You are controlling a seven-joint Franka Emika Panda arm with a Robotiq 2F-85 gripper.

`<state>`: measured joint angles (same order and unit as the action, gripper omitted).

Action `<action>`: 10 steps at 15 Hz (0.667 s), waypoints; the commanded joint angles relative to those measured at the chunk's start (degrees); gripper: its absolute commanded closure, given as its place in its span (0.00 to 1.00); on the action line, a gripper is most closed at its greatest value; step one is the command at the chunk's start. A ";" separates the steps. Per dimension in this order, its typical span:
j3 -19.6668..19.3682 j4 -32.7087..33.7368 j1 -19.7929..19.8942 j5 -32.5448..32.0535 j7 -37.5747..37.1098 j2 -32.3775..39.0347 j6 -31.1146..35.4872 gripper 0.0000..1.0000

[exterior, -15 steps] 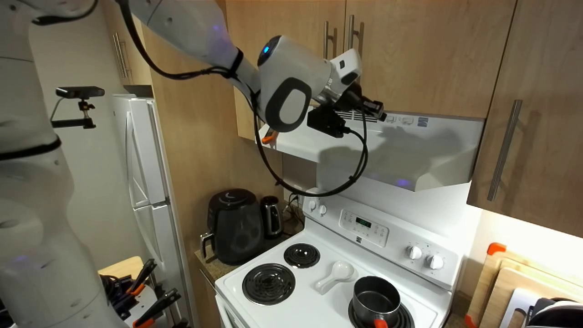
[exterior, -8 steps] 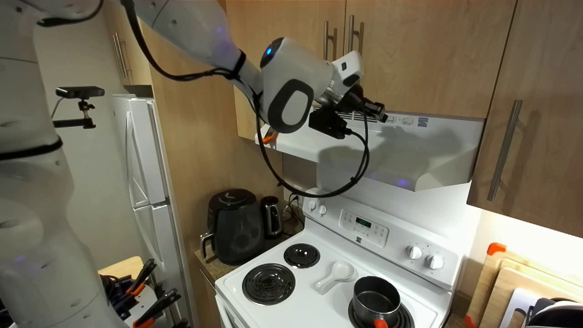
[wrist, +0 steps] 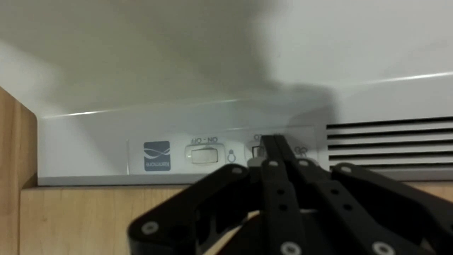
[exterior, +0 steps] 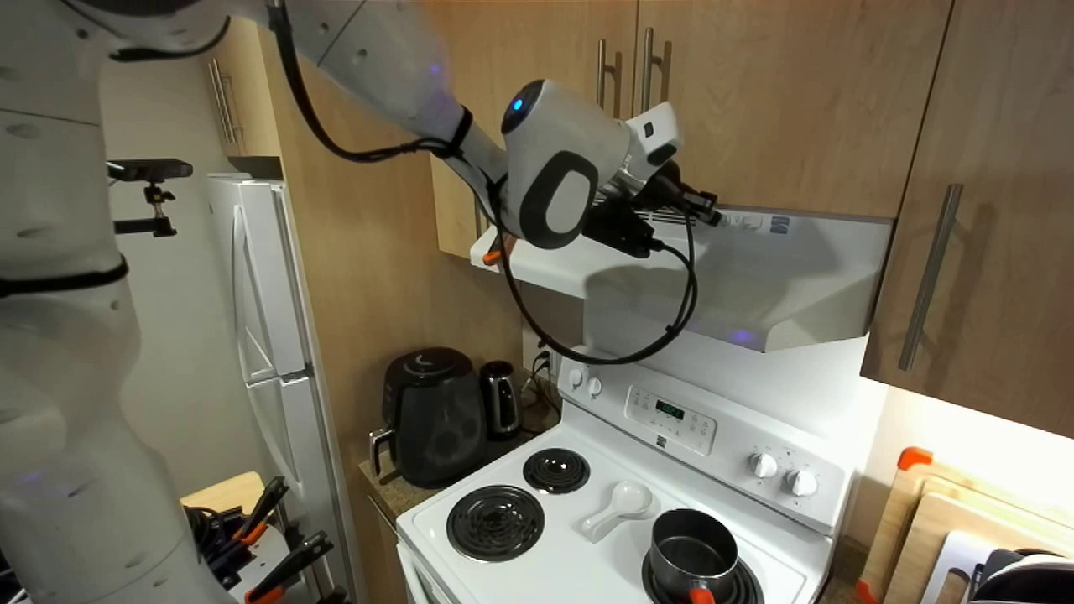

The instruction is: Flip the switch on the white object.

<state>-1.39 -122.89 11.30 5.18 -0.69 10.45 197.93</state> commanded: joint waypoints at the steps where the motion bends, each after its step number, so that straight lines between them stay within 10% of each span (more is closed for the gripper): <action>1: 4.53 3.71 5.45 -6.08 -4.99 3.25 -0.03 1.00; 10: 19.80 6.26 22.65 -24.36 -15.75 5.34 -0.09 1.00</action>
<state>12.17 -122.43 28.37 -12.85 -12.43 10.93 197.84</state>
